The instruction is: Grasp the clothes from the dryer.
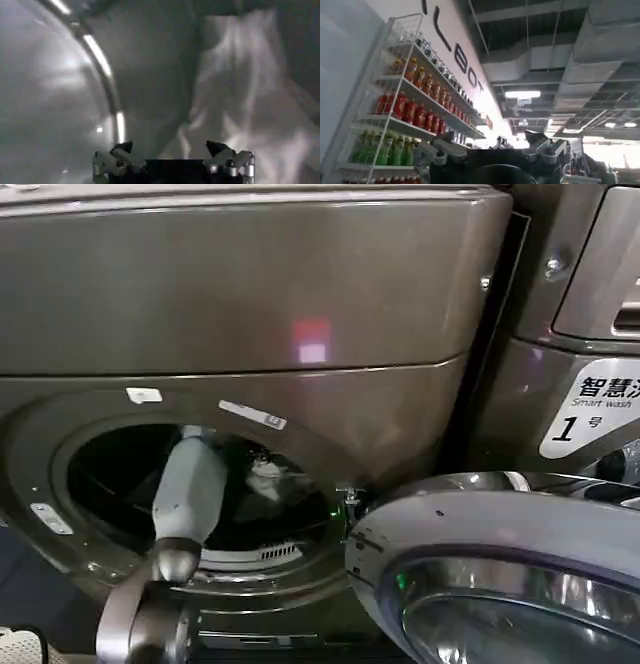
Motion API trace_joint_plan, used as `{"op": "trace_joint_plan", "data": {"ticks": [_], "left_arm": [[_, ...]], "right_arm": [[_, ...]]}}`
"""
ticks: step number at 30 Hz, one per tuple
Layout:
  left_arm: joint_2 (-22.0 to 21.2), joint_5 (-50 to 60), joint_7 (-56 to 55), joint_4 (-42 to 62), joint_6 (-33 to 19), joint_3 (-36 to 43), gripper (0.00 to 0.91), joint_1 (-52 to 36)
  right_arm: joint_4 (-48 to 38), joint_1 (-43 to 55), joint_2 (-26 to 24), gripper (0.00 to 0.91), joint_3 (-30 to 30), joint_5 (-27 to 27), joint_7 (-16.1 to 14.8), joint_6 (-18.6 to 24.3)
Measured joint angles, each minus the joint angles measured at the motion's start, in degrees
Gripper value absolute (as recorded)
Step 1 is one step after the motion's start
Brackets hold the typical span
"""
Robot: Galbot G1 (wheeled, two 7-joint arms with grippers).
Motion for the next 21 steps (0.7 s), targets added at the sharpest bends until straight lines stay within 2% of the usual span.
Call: {"op": "trace_joint_plan", "data": {"ticks": [9,21], "left_arm": [[0.8,3.3,6.5,2.9,-3.4,0.2,0.907,-2.6],[0.8,2.1,5.9,7.3,-4.5,0.6,0.907,-4.2]], "right_arm": [[-0.3,0.8,0.6,0.907,-0.9,-0.4,-0.3,0.7],[-0.1,1.9,2.0,0.907,-2.5,-2.3,-0.6,1.9]]}}
